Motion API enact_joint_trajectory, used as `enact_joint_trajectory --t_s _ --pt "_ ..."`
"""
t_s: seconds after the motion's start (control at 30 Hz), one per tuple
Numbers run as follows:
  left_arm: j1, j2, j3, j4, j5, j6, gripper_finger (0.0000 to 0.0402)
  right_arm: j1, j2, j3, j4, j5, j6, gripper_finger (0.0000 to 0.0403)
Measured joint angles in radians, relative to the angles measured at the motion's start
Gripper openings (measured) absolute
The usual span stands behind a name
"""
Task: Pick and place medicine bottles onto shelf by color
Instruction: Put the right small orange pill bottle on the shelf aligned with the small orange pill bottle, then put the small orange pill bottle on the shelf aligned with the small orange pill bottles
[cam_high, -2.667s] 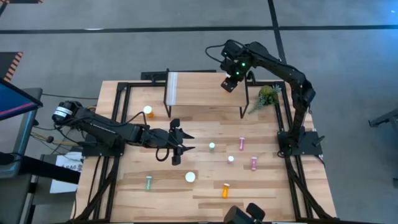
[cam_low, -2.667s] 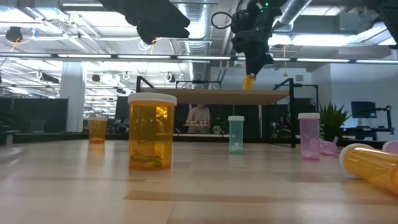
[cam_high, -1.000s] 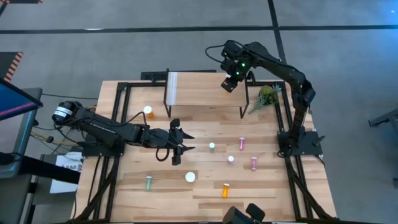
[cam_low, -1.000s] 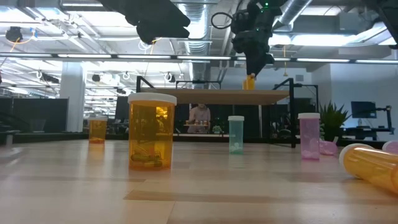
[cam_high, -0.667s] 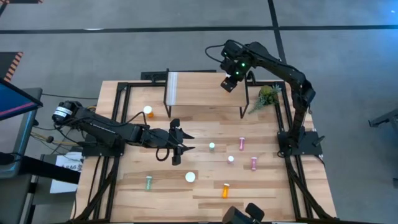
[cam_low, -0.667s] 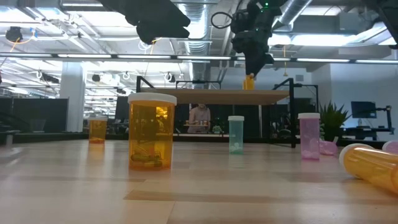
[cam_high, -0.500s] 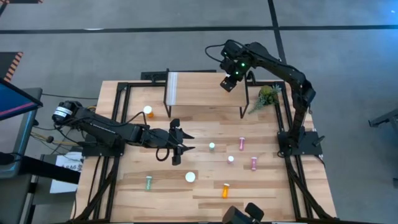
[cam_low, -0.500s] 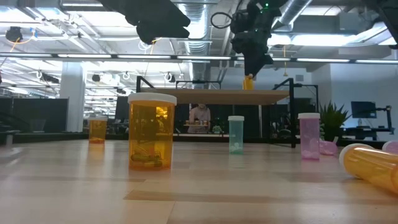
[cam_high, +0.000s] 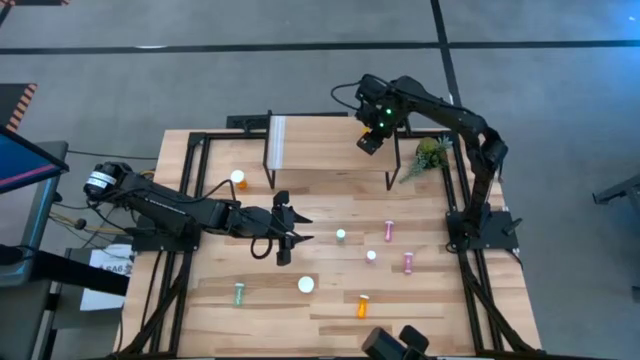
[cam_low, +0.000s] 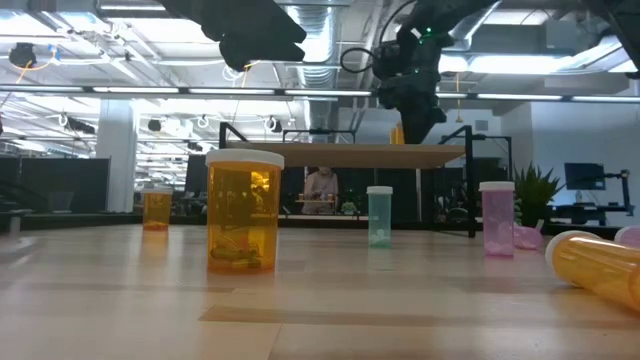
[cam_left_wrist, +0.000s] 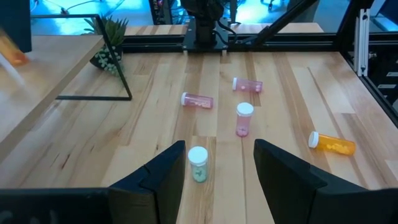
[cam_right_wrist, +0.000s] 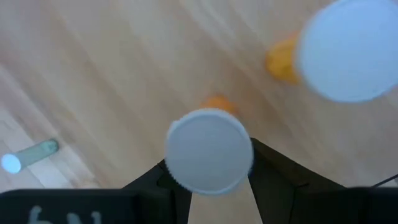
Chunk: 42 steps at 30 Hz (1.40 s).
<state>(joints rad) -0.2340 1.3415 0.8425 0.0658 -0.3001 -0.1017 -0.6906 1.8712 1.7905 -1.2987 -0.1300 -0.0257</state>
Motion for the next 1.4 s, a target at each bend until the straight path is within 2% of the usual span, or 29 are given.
enact_joint_trajectory --t_s 0.3,0.7,0.9,1.2,1.4 --pt "0.000 0.000 0.000 0.000 -0.001 0.000 0.0180 0.000 0.000 0.000 -0.022 -0.001 -0.008 0.0168" --pt "0.000 0.000 0.000 0.000 0.000 0.000 0.0180 0.001 -0.001 0.000 -0.091 -0.003 0.001 0.0211" --pt "0.000 0.000 0.000 -0.001 0.001 -0.006 0.0180 0.001 -0.021 0.001 -0.121 -0.003 0.009 0.0220" --pt "0.000 0.000 0.000 -0.011 0.003 -0.023 0.0180 0.035 -0.208 0.002 -0.141 -0.002 0.026 0.0219" --pt "0.000 0.000 0.000 -0.010 0.006 -0.025 0.0180 0.208 -0.354 -0.002 -0.148 -0.001 0.105 0.0219"
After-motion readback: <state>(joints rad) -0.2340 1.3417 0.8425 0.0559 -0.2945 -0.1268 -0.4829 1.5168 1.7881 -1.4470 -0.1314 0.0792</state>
